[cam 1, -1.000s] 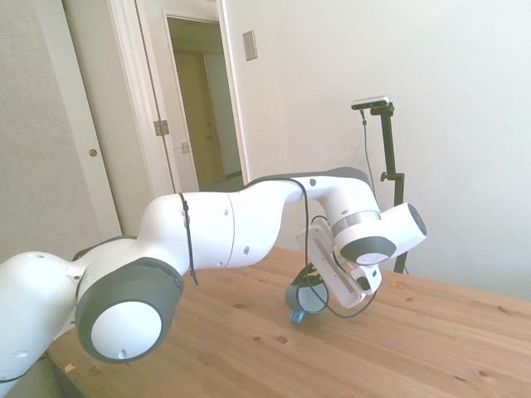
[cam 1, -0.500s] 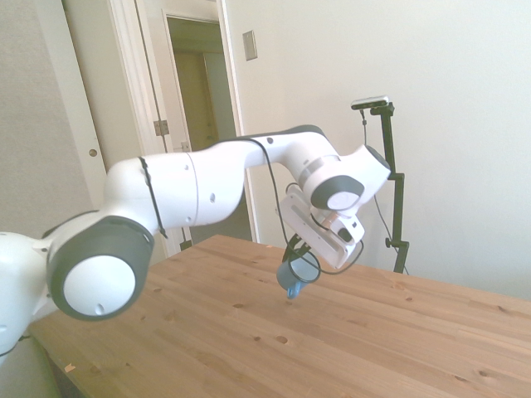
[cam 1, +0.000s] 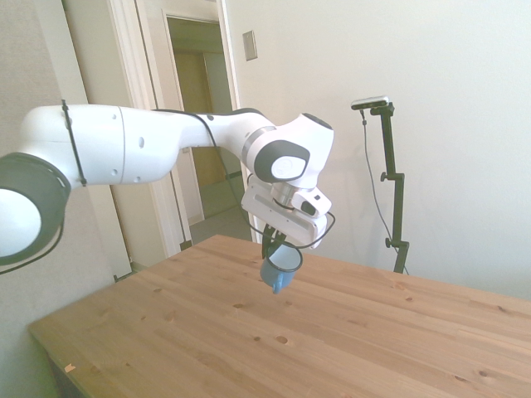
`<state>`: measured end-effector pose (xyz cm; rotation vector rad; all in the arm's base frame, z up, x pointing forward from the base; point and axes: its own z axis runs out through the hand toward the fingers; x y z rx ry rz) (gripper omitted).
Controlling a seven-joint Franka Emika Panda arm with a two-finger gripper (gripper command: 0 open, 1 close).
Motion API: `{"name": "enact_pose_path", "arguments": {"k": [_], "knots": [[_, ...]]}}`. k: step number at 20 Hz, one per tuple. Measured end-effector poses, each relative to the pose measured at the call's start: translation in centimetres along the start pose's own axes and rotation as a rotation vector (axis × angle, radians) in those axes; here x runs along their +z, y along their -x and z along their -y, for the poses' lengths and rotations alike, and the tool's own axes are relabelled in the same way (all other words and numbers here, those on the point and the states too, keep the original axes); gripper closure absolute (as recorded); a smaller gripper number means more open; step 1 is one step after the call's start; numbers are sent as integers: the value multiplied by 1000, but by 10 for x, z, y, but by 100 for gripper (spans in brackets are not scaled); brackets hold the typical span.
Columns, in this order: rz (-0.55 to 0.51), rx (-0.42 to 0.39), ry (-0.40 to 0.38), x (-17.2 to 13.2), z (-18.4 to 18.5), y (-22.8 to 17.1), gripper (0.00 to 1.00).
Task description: Flip the mug upright
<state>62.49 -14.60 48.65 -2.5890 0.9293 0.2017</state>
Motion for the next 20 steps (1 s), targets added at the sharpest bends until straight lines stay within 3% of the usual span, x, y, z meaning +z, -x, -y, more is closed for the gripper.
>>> {"name": "enact_pose_path", "arguments": {"k": [6,14,20], "knots": [[-61,-23,21,44,1,41,100],[-142,-11,80,49,14,74,100],[-159,-3,173,76,17,85,100]]}}
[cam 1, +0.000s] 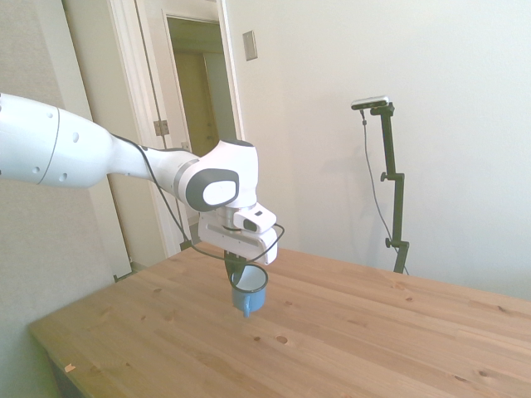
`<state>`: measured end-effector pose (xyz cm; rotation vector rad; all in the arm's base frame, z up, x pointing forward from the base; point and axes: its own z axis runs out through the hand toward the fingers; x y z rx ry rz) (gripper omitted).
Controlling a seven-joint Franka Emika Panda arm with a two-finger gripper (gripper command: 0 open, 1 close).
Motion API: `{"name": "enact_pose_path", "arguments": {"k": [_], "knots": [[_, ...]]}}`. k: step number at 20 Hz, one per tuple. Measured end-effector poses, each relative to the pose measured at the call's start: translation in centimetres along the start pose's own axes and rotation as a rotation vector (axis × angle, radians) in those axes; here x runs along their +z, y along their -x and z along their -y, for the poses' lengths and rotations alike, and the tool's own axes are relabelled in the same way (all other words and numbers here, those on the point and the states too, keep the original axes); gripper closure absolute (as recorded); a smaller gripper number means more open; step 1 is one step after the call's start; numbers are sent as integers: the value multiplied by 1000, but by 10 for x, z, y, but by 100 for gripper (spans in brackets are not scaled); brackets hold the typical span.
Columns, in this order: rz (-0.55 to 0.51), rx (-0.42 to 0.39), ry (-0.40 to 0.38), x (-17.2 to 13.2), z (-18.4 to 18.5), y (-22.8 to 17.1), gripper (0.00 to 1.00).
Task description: Flip the mug upright
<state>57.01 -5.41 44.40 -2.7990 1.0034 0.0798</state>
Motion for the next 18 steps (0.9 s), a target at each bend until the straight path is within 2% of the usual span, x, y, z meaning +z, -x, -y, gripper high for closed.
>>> {"name": "enact_pose_path", "arguments": {"k": [5,17,18], "knots": [[-16,7,44,11,-3,1,100],[-37,37,65,43,-7,-17,100],[-40,40,63,44,-6,-18,0]]}}
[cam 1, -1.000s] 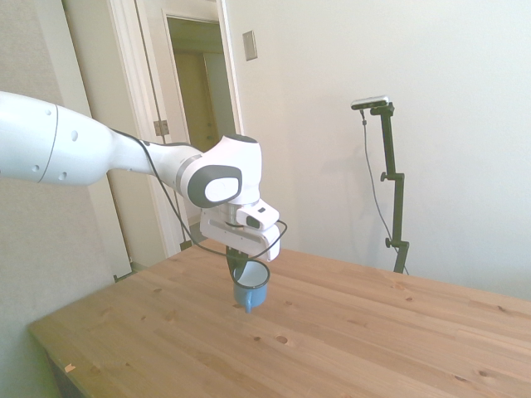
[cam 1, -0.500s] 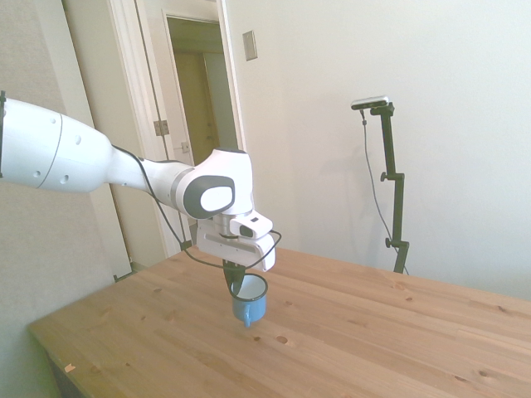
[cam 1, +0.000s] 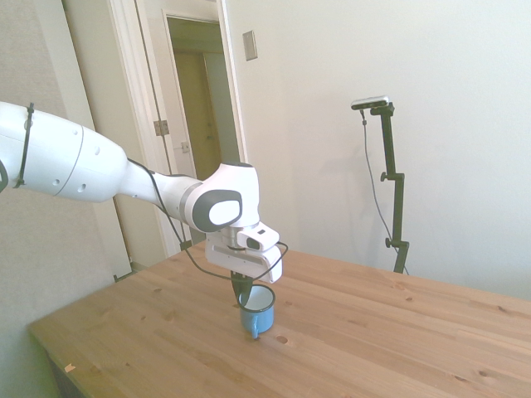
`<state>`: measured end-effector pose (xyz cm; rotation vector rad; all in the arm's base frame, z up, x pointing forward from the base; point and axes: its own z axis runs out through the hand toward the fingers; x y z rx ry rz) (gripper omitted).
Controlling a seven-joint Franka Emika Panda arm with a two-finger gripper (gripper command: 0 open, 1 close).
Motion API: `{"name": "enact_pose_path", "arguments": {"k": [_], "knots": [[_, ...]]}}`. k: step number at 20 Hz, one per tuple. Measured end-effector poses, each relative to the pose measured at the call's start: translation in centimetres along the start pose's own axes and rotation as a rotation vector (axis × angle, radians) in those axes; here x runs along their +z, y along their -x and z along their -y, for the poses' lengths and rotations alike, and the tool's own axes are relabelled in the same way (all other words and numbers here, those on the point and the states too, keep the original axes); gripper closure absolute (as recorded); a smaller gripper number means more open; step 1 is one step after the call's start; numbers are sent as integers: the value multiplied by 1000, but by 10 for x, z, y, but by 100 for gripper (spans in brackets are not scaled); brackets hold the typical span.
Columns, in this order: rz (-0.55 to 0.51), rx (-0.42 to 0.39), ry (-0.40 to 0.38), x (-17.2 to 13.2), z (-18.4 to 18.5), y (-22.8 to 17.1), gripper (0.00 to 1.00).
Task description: Flip the mug upright
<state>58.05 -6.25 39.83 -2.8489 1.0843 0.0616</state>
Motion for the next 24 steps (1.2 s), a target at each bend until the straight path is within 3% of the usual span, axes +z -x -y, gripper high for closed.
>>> {"name": "enact_pose_path", "arguments": {"k": [14,18,24], "knots": [[-11,14,15,0,-3,-3,0],[-38,13,-9,-30,-8,5,0],[-55,-29,-39,-85,-18,57,0]]}}
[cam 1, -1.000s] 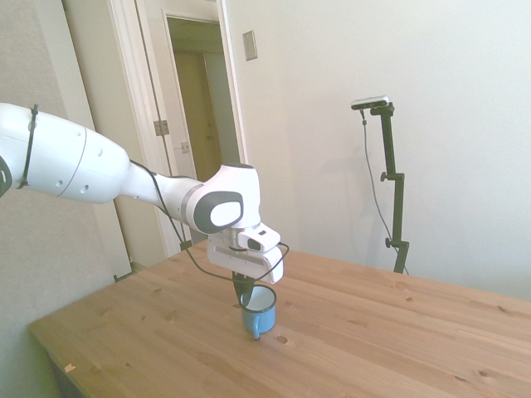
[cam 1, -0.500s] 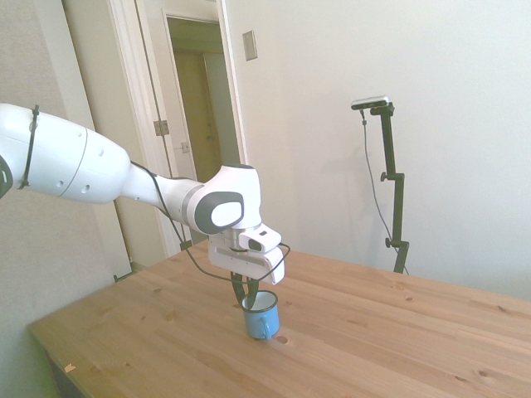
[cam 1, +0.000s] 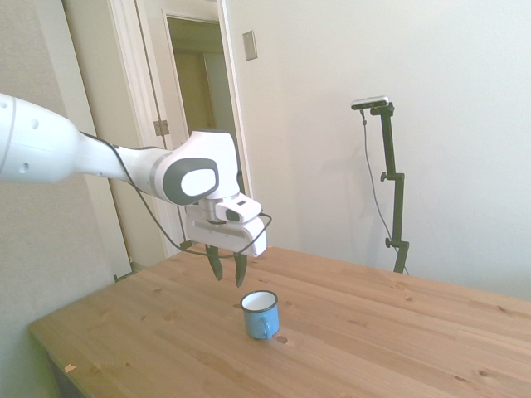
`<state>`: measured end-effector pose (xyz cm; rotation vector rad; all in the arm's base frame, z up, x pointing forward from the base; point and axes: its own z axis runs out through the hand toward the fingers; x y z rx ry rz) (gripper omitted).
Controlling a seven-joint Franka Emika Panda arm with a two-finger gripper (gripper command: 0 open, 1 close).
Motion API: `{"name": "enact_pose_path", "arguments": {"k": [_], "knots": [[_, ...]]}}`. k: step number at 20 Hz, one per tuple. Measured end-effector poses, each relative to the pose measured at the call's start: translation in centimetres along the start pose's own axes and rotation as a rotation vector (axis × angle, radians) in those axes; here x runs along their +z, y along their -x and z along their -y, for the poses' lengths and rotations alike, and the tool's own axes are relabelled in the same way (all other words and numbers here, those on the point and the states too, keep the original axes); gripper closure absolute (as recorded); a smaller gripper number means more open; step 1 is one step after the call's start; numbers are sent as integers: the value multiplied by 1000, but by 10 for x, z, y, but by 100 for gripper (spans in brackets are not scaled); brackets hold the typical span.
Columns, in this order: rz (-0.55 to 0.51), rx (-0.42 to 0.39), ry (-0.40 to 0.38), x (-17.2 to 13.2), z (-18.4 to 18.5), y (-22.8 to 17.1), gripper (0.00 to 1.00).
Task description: Flip the mug upright
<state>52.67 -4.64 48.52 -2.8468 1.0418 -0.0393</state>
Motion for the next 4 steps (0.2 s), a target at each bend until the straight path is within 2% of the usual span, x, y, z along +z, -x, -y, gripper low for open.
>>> {"name": "enact_pose_path", "arguments": {"k": [4], "knots": [[-1,-36,-2,-14,-2,36,0]]}}
